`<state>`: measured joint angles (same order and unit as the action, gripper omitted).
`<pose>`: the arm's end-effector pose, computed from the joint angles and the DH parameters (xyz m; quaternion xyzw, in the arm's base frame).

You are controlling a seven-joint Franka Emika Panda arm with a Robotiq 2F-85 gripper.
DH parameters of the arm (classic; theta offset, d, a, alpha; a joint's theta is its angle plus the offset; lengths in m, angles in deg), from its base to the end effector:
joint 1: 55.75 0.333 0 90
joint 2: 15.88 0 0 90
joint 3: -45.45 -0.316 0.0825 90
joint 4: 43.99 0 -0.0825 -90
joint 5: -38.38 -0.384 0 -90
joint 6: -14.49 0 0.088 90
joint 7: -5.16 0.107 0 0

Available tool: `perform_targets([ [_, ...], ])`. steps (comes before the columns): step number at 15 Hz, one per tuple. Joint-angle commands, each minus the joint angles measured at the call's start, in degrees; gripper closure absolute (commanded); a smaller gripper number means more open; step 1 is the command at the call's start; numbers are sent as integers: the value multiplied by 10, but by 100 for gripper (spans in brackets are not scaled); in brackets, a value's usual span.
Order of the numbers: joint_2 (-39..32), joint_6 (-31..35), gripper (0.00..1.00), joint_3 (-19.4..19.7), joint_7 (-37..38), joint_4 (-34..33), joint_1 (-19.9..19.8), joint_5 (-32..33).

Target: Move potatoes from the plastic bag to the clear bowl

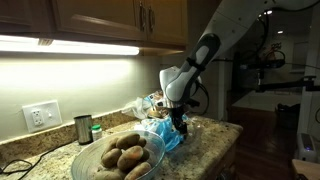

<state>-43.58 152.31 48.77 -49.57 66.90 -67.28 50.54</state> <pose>0.6018 -0.1595 0.2334 0.9055 0.4159 -0.0538 0.0649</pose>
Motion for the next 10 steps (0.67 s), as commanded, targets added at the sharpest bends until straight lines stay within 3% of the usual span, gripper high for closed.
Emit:
perform_targets([
  [1,35,10,66,4,19,17,1,5],
  [10,97,-3,66,14,91,40,23,31],
])
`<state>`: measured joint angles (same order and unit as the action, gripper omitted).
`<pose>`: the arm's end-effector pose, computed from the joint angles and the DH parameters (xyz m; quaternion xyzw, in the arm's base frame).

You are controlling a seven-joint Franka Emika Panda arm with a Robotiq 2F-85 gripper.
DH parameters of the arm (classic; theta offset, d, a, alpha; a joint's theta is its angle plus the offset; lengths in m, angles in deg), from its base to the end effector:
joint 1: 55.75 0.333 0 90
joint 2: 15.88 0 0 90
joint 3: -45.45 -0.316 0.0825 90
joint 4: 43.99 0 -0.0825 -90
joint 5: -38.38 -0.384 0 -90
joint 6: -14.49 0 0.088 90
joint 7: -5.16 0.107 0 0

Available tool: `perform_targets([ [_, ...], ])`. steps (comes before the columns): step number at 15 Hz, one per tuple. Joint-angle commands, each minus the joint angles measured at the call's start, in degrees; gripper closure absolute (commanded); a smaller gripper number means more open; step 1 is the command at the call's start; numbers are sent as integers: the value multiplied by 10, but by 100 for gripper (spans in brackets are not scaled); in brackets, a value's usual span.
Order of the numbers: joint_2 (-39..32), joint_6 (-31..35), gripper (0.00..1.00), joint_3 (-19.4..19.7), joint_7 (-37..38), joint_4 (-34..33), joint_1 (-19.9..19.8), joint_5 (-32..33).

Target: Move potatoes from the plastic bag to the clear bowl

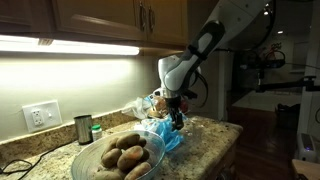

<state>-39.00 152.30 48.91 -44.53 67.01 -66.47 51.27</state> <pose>0.6089 -0.1535 0.2826 0.9193 0.3820 -0.0207 0.0929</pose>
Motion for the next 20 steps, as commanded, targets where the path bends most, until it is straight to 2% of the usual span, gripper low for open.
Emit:
perform_targets([
  [1,58,-3,66,12,50,42,17,28],
  [6,87,-7,66,11,91,51,21,43],
  [20,115,-11,66,-14,115,24,56,34],
])
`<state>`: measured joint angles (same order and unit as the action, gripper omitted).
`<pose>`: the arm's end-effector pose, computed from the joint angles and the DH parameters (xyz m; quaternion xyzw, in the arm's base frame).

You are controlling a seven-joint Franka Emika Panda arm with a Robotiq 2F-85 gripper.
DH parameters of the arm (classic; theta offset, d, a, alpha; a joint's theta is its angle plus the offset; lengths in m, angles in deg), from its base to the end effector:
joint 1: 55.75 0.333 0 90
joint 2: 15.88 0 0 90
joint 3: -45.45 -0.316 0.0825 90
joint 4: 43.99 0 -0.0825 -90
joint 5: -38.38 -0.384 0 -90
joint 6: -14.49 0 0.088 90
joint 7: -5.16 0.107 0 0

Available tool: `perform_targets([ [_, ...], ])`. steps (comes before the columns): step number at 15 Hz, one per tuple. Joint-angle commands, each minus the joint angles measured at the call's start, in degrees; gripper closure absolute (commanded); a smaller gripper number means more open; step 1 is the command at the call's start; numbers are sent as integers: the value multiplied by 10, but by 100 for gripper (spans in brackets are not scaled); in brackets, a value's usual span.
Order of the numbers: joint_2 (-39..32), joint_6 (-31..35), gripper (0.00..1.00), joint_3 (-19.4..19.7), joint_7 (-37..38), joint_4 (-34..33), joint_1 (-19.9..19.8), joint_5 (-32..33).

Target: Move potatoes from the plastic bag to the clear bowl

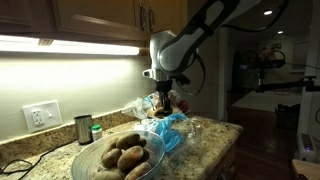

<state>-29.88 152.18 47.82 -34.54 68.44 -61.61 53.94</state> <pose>0.6153 -0.0897 0.3706 0.9236 0.3556 0.0458 0.1357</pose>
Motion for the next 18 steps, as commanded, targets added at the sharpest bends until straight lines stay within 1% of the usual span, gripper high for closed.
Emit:
perform_targets([
  [1,23,-10,66,-5,16,7,10,7],
  [11,7,-19,66,-33,14,-18,44,14],
  [18,-1,-24,66,-57,10,-25,79,41],
])
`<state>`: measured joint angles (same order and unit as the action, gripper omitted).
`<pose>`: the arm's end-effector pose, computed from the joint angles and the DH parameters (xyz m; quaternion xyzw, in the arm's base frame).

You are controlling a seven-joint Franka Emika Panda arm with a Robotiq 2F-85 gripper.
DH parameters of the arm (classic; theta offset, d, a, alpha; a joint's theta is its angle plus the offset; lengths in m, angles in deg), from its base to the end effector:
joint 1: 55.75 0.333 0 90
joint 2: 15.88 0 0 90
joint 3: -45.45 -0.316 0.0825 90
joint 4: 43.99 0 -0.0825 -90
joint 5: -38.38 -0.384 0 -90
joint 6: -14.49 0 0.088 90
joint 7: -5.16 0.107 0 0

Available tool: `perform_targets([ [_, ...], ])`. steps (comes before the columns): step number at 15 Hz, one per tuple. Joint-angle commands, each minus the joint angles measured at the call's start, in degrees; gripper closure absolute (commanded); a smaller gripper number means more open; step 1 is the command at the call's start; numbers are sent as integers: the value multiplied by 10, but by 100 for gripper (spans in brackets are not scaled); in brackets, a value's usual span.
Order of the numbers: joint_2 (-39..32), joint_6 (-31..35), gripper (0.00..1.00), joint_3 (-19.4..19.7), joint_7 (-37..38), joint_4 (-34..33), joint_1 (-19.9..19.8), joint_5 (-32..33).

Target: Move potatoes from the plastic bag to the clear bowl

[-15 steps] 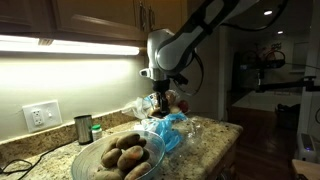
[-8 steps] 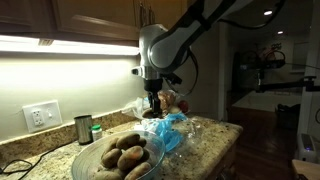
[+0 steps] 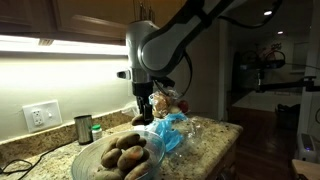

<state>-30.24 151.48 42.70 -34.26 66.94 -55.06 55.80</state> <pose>0.6266 0.0336 0.3777 0.8801 0.4510 0.0630 0.1343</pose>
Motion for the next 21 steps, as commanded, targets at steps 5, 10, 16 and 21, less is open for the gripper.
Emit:
perform_targets([
  [5,-1,-18,66,-23,0,-12,32,34],
  [10,-12,-24,66,-35,-7,-14,41,35],
  [16,-16,-12,66,-49,-38,-6,43,30],
  [21,-23,-11,66,-53,-62,-13,42,29],
])
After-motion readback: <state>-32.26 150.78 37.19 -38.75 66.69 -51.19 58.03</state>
